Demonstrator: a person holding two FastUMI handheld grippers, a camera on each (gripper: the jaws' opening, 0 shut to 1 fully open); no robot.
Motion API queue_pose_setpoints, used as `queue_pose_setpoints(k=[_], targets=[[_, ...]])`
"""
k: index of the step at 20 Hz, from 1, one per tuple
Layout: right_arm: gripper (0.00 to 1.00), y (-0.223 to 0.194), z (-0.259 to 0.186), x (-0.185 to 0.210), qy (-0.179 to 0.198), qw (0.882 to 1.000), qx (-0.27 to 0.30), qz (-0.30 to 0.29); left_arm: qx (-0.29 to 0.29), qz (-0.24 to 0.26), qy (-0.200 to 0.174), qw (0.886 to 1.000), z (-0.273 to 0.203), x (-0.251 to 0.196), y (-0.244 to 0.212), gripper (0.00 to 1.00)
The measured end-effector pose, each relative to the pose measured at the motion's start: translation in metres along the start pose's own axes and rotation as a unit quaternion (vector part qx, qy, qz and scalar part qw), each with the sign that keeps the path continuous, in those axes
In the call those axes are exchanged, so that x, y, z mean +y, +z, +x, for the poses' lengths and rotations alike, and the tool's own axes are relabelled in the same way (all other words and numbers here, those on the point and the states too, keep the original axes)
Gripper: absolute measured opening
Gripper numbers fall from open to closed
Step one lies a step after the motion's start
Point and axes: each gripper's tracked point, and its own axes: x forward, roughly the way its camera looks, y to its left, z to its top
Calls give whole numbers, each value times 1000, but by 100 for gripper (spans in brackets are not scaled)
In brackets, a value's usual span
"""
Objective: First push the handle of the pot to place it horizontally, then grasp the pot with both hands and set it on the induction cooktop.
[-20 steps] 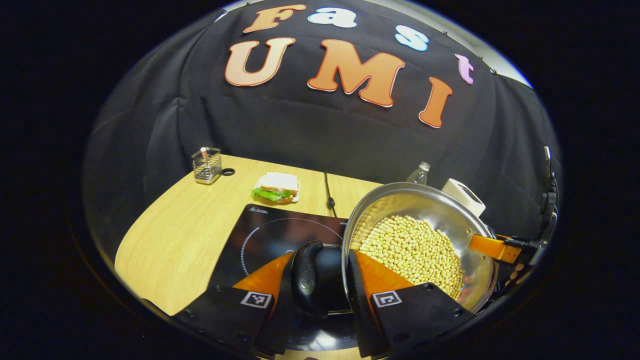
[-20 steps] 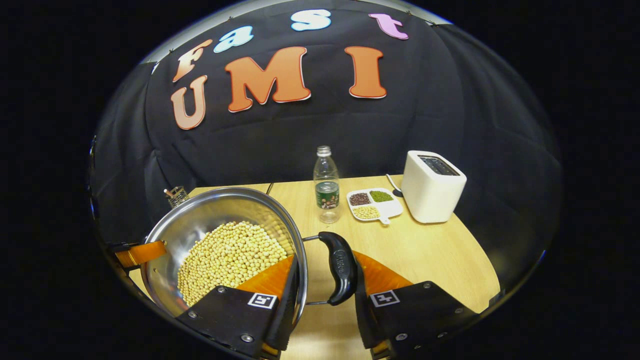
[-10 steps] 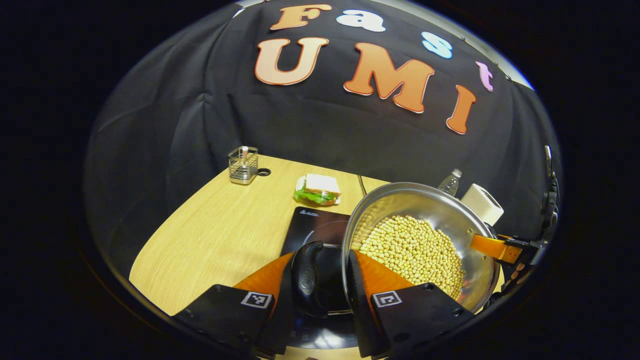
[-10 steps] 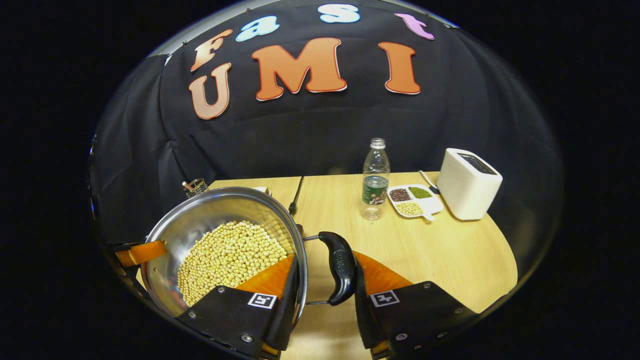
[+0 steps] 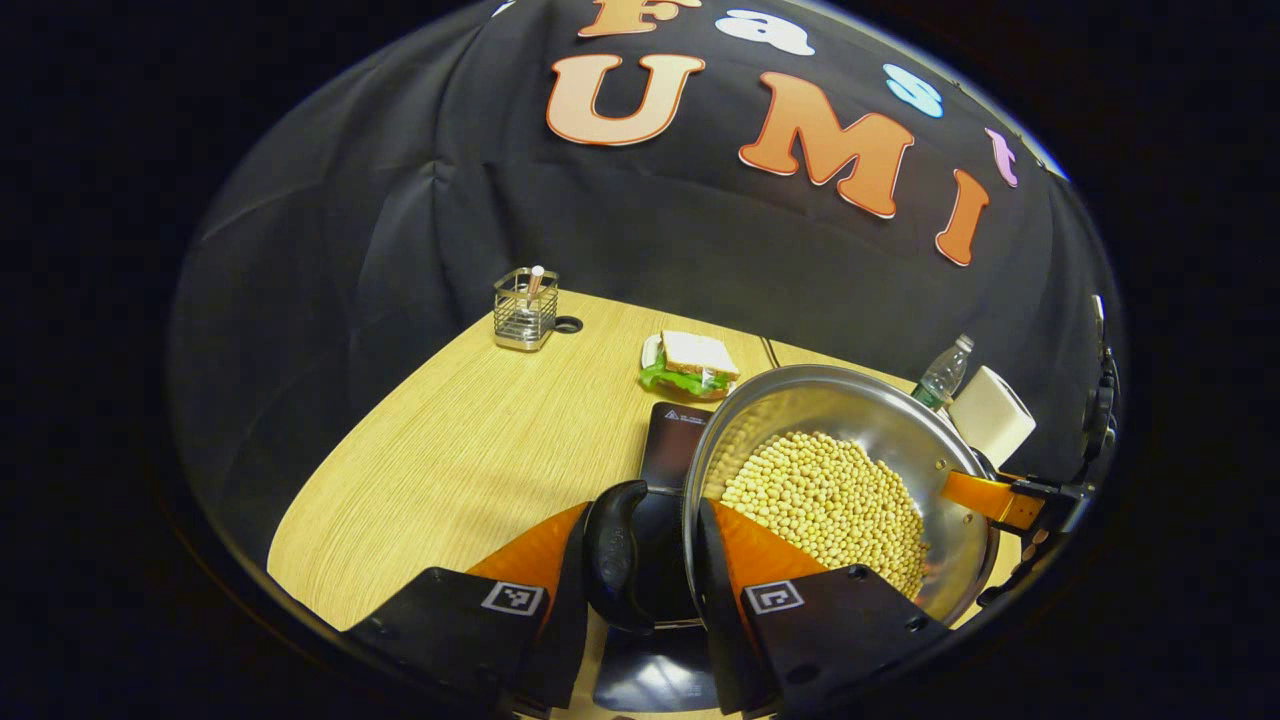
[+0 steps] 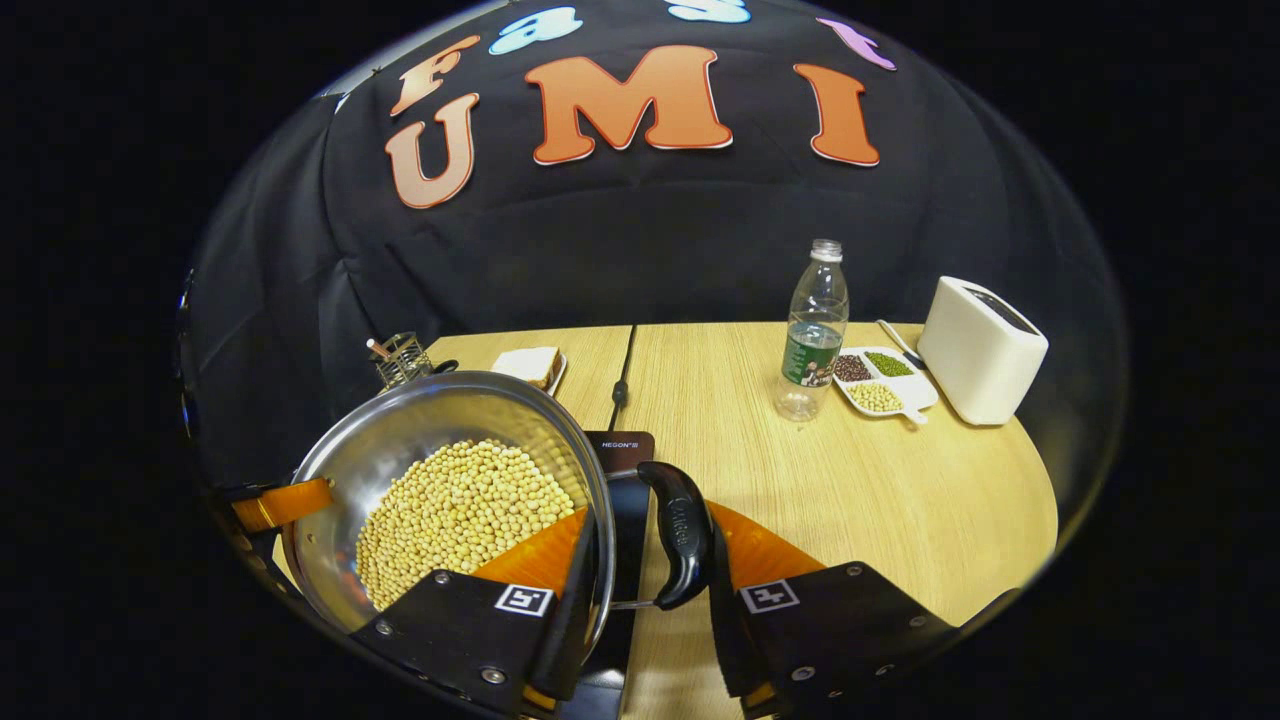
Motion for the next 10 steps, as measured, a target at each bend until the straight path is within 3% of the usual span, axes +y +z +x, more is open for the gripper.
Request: queue_pose_setpoints(k=[10], targets=[[56, -12, 16, -4, -2, 1000, 20, 3, 22, 5, -3, 1000, 25, 2, -9, 61]])
